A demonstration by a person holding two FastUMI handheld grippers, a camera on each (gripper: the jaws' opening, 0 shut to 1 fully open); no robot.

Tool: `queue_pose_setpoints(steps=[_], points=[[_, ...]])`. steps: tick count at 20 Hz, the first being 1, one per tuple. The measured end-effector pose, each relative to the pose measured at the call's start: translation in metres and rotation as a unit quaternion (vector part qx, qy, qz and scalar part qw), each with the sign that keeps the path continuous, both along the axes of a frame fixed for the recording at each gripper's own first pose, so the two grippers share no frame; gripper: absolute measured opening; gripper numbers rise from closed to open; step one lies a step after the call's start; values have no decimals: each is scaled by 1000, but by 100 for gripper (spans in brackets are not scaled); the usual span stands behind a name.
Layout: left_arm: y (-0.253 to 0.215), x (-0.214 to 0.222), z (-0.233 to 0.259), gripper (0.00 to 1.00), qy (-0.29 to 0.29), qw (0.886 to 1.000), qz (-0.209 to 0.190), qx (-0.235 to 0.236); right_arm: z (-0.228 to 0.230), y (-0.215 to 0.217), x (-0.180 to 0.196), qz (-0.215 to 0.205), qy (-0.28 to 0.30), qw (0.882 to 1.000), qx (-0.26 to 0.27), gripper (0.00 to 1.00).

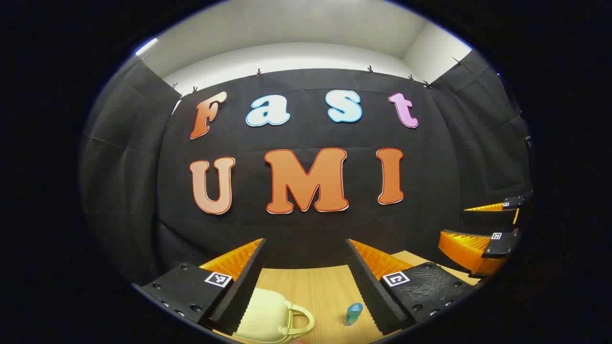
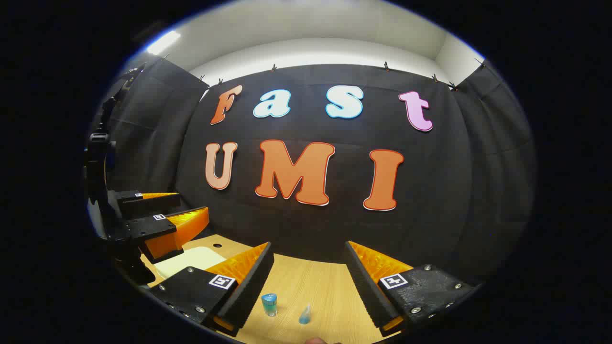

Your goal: First open the suitcase, pack the skin care products into it, and then close the suitcase.

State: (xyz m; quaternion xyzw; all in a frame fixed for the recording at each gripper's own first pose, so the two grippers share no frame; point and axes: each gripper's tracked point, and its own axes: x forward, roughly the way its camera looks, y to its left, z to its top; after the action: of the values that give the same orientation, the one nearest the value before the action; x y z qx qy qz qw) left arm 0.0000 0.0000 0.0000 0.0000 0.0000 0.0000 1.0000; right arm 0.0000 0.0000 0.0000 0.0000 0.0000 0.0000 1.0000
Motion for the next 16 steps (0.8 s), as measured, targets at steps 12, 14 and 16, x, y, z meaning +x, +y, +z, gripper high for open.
queue_pose_setpoints(steps=[12, 14, 16], points=[[-15, 13, -16, 98, 21, 1000, 16, 3, -22, -14, 10, 24, 15, 1000, -7, 94], [-19, 18, -15, 98, 16, 1000, 15, 11, -24, -19, 15, 24, 14, 1000, -9, 94], [-23, 24, -23, 98, 25, 999, 13, 15, -26, -20, 19, 28, 16, 999, -2, 94]])
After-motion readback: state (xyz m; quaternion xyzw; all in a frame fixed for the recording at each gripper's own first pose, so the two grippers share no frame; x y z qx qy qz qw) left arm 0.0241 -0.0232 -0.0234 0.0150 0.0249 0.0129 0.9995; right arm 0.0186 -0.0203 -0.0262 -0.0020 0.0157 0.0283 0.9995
